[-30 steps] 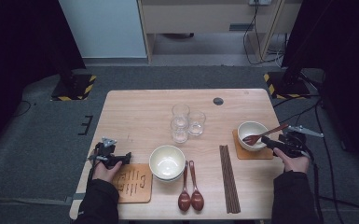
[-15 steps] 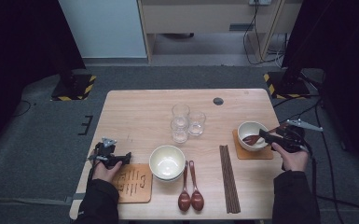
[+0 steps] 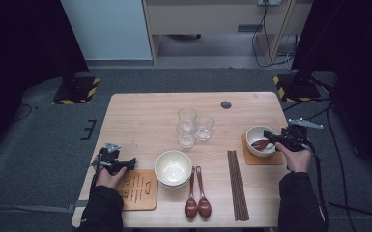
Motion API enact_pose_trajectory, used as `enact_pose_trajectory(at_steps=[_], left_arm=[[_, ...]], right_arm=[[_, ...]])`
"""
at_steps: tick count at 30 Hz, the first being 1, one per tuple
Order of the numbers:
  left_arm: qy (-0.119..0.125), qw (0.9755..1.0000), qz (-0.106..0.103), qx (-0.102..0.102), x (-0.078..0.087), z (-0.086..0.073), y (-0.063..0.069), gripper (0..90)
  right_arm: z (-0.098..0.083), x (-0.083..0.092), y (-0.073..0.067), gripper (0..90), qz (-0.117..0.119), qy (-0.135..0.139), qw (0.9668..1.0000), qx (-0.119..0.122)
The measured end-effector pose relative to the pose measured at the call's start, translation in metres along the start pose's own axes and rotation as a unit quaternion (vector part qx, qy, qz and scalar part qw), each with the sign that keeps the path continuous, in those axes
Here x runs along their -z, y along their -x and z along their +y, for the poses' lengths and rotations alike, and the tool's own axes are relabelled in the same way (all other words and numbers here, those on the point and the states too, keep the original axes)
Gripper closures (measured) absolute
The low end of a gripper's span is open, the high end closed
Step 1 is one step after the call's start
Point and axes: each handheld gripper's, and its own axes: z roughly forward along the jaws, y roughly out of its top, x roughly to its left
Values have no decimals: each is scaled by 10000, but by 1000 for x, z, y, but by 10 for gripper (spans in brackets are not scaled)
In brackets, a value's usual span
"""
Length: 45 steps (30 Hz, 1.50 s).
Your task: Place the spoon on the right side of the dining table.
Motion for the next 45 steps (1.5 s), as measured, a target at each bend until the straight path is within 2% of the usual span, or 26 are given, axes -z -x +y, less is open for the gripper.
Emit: enact_pose_trajectory(at_steps=[16,21,34,40,45], left_arm=[[0,10000,0,0,0,0,0,0],[0,10000,0,0,0,0,0,0],[0,10000,0,-1,0,0,0,0],[1,10000,1,0,0,0,0,0],[0,10000,0,0,0,0,0,0]], right_arm=[[-2,-4,4,175,-71,-103,9999,-27],[-3,-4,4,180,-84,-229,9997,-35],[-8,8,3,184,-119,-329,9994,14],[-8,13,5,183,-95,-243,9997,14],[-3,7,3,190,-69,-171,9997,134]])
